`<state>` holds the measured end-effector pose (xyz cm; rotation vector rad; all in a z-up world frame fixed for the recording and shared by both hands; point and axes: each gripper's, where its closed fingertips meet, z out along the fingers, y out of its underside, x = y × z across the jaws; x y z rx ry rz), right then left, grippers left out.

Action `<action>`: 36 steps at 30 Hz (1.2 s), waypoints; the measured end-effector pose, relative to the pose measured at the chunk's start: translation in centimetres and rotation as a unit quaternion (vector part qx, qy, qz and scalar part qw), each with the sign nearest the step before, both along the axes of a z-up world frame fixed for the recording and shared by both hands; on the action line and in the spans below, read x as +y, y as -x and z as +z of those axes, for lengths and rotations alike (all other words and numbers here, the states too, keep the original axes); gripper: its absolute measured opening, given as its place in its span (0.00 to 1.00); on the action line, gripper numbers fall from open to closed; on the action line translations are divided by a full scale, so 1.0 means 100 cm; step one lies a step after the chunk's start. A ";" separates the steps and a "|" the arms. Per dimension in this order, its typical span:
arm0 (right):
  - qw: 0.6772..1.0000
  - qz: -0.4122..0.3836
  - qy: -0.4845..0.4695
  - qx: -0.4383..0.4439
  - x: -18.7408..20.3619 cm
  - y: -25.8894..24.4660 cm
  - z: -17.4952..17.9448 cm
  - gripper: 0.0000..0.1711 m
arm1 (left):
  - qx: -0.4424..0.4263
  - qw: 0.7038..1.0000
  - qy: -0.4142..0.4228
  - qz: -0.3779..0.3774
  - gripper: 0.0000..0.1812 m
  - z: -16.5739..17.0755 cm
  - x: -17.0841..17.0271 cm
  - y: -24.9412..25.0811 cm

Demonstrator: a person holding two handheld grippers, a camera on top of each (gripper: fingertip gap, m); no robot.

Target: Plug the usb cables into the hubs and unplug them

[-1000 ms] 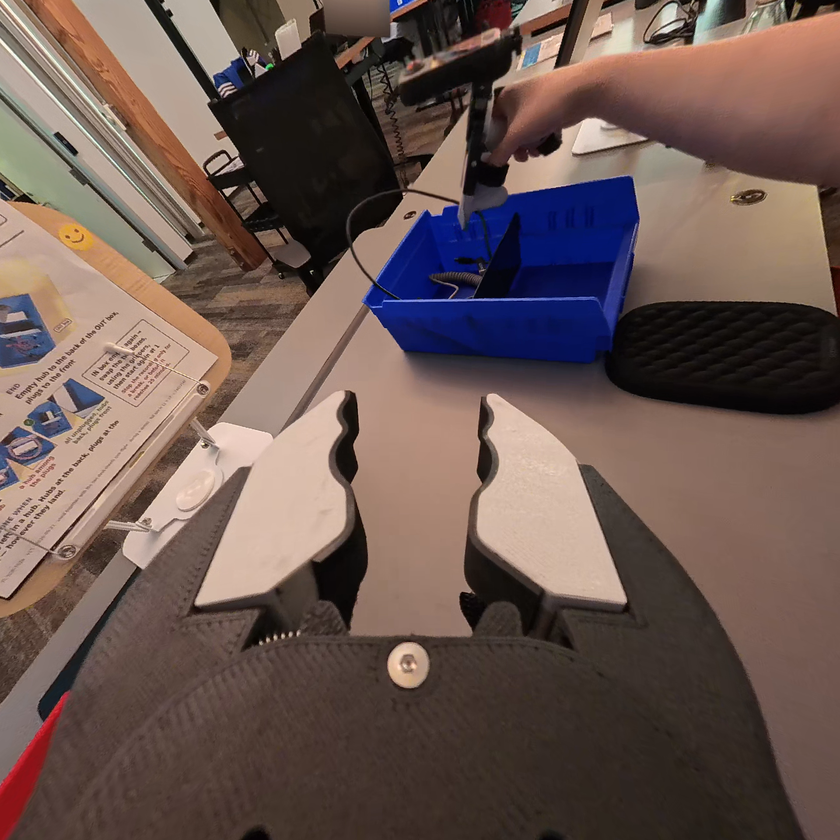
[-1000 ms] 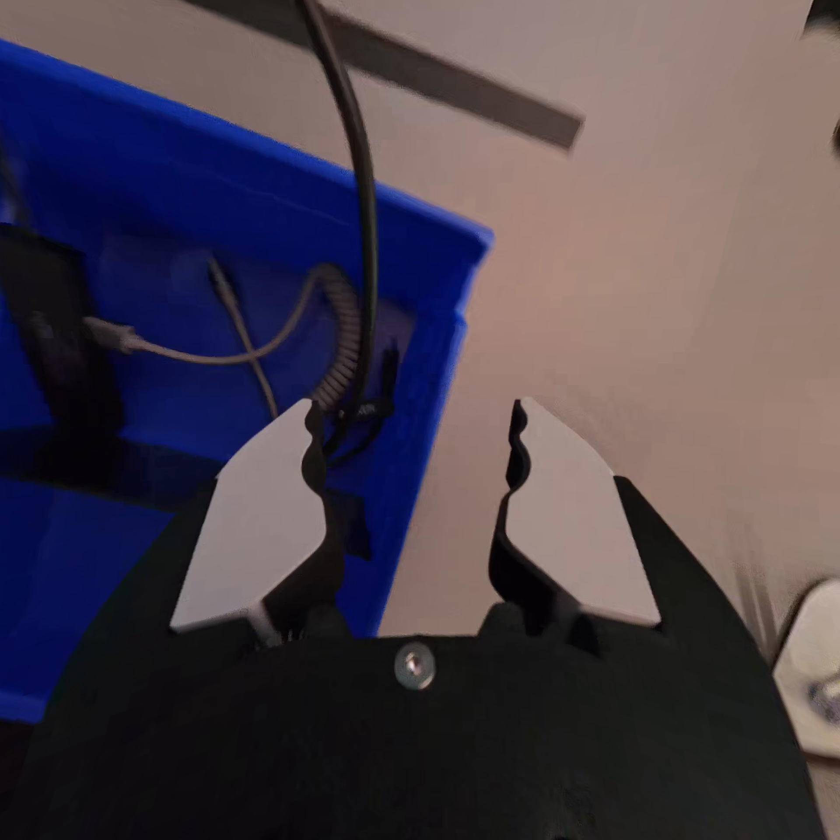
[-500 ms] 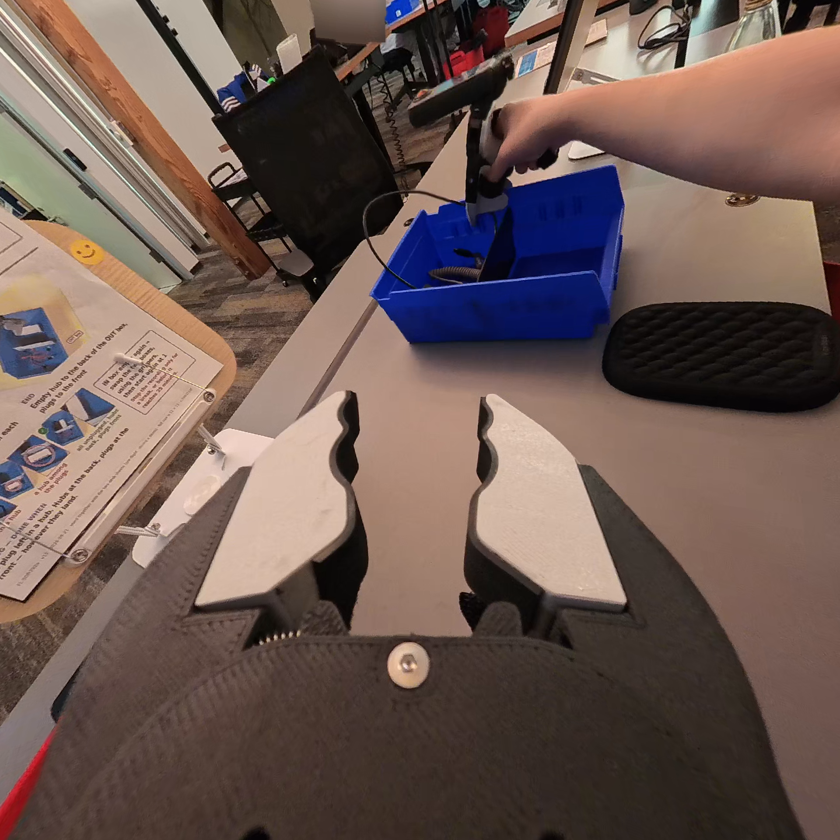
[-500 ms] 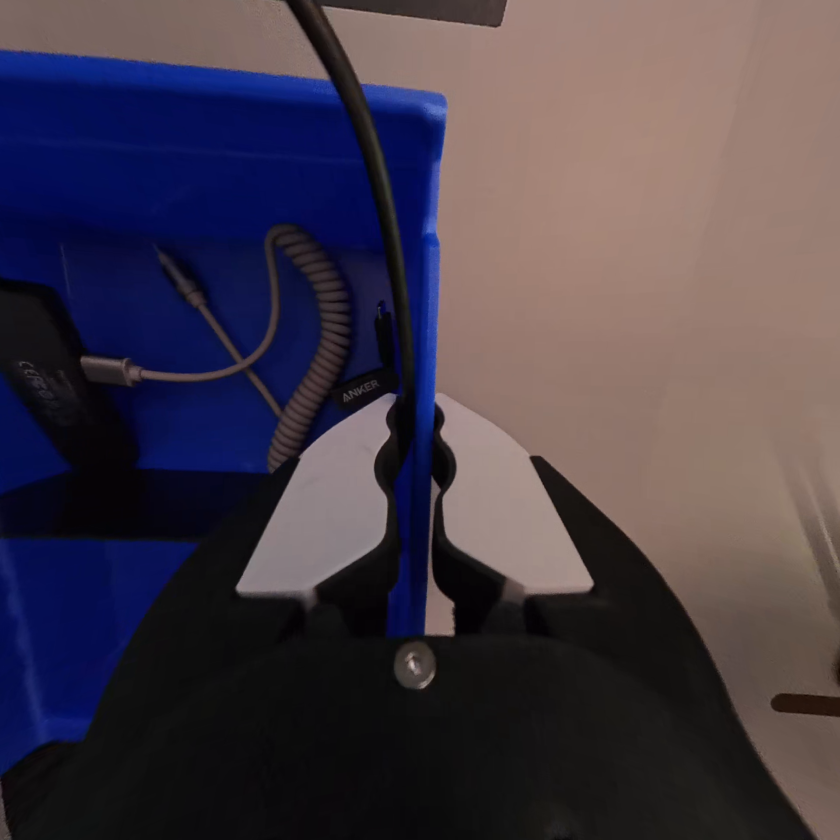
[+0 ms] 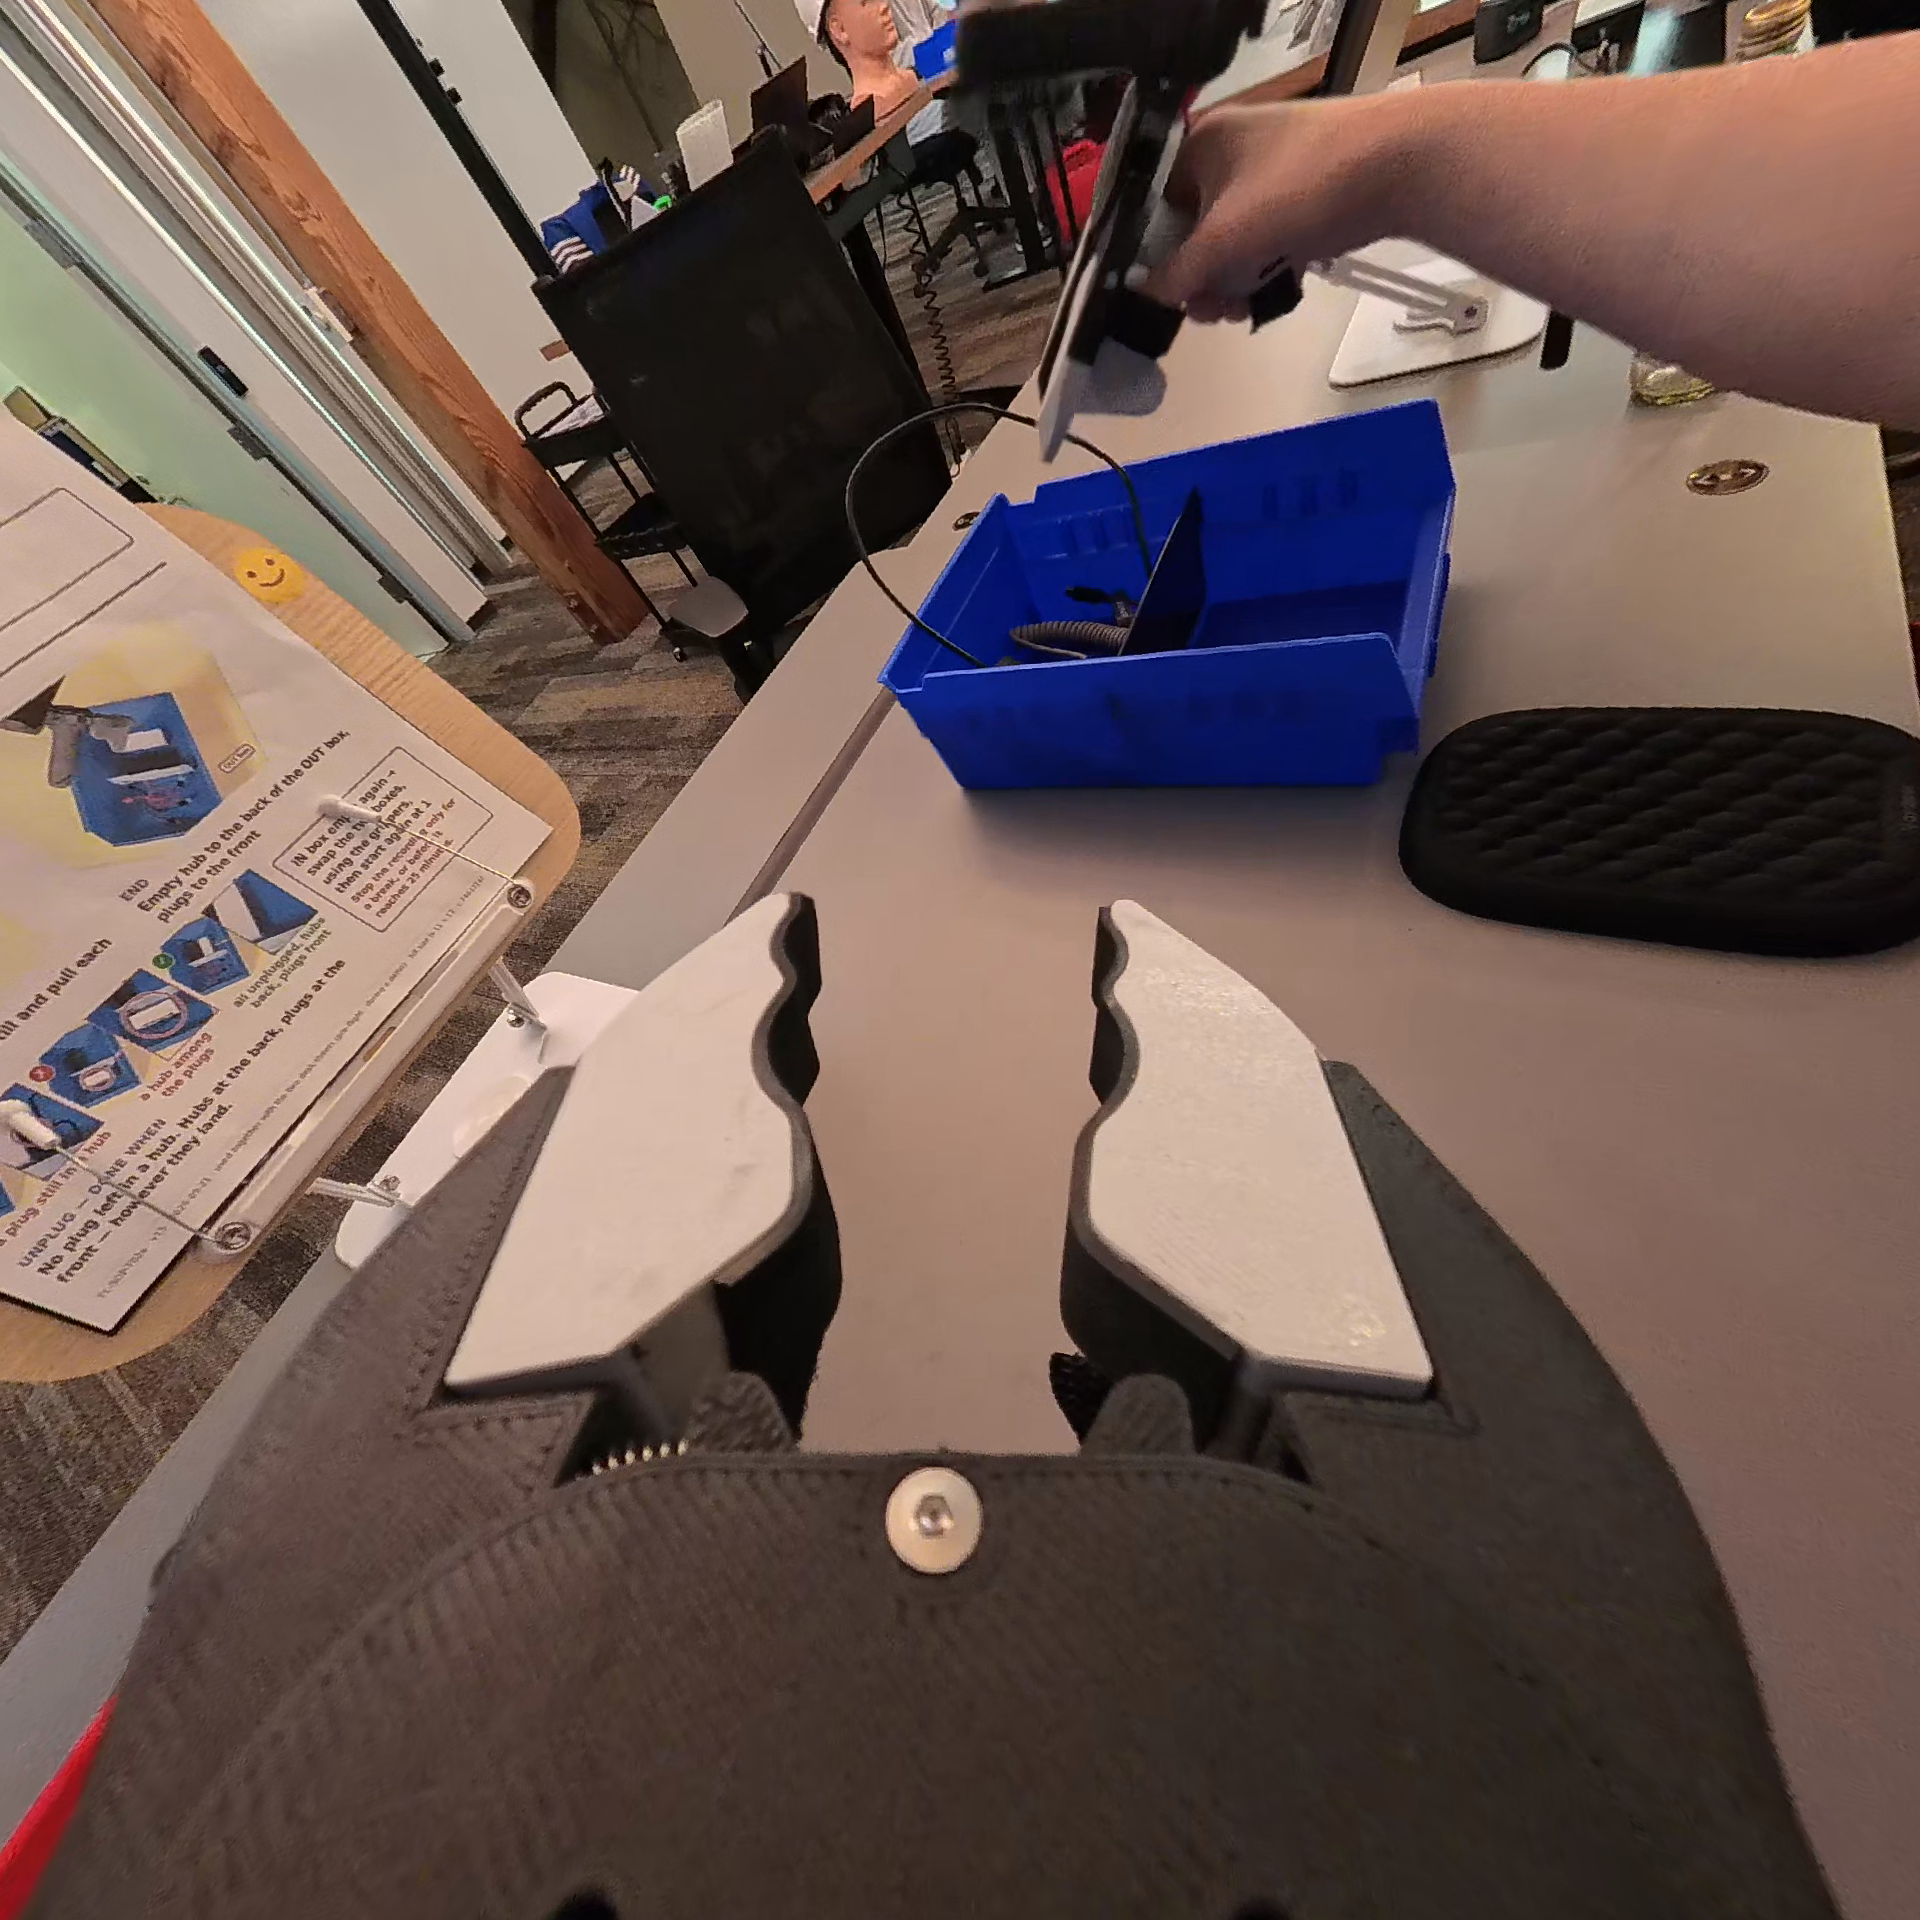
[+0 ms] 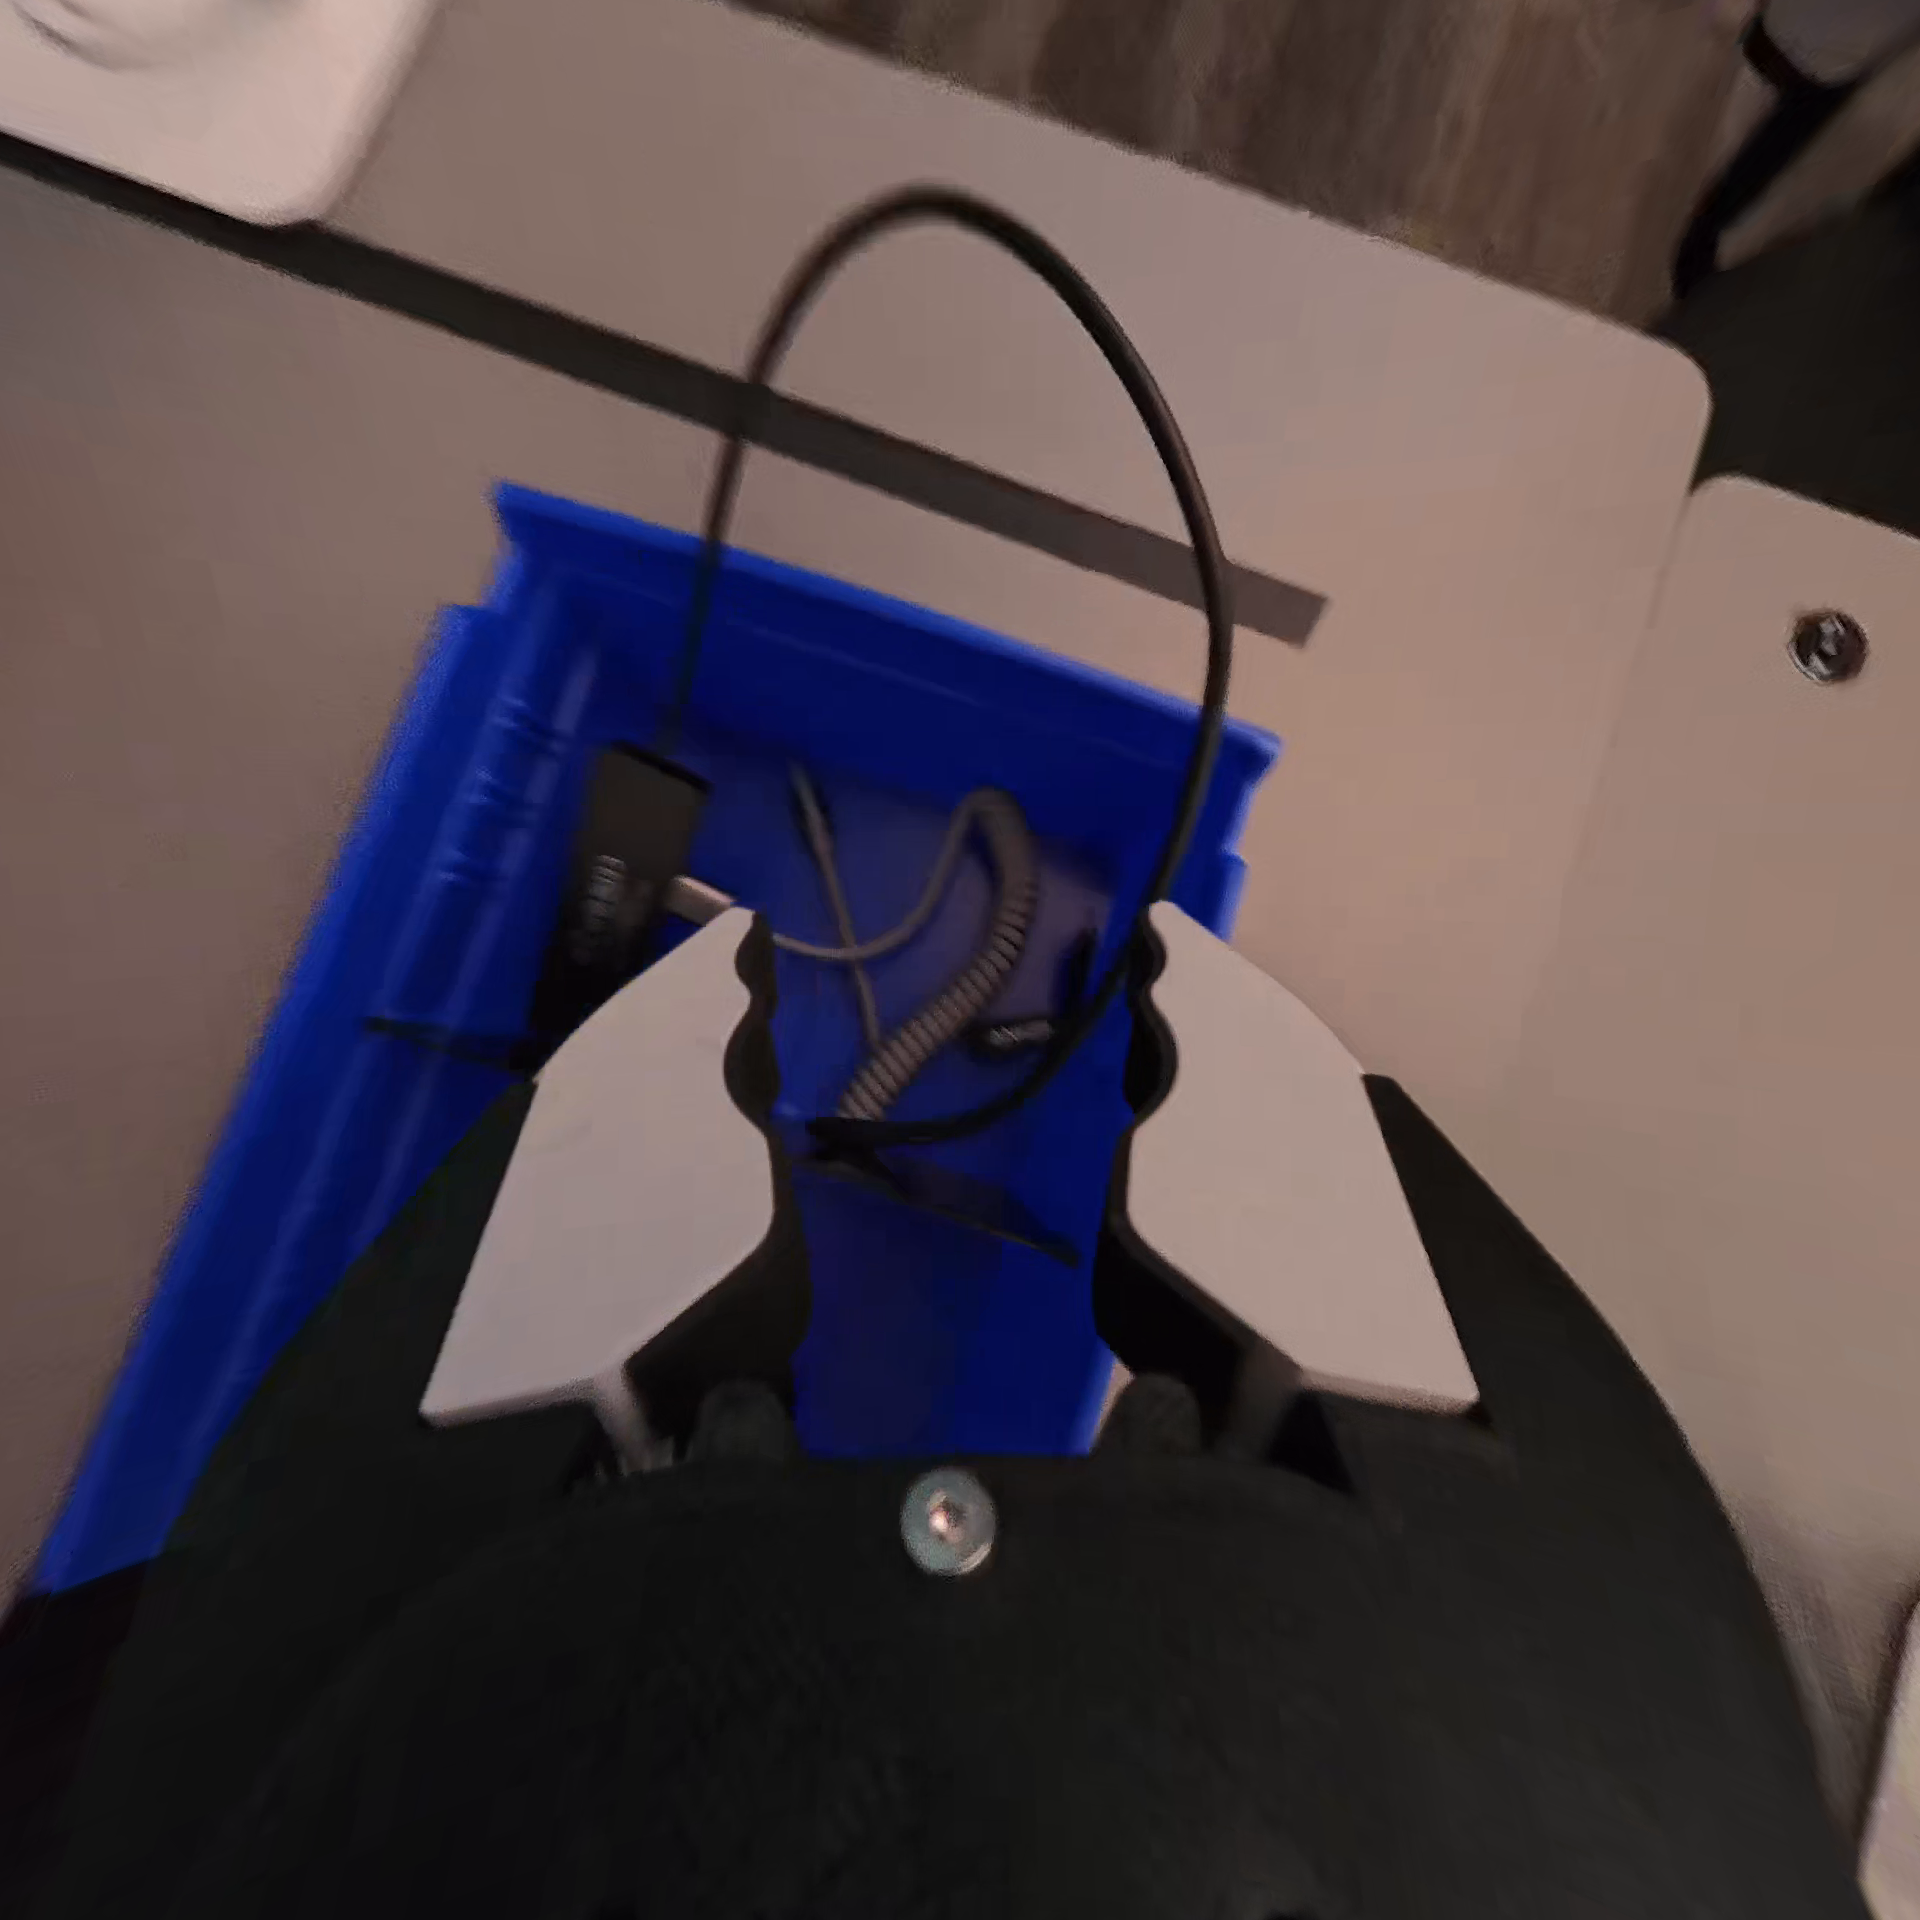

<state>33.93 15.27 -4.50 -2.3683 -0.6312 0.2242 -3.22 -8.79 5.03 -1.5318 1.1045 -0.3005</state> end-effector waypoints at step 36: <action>0.968 -0.217 0.112 0.055 -0.138 -0.066 -0.119 0.04 | -0.130 0.769 0.300 0.549 0.03 -0.176 -0.002 0.450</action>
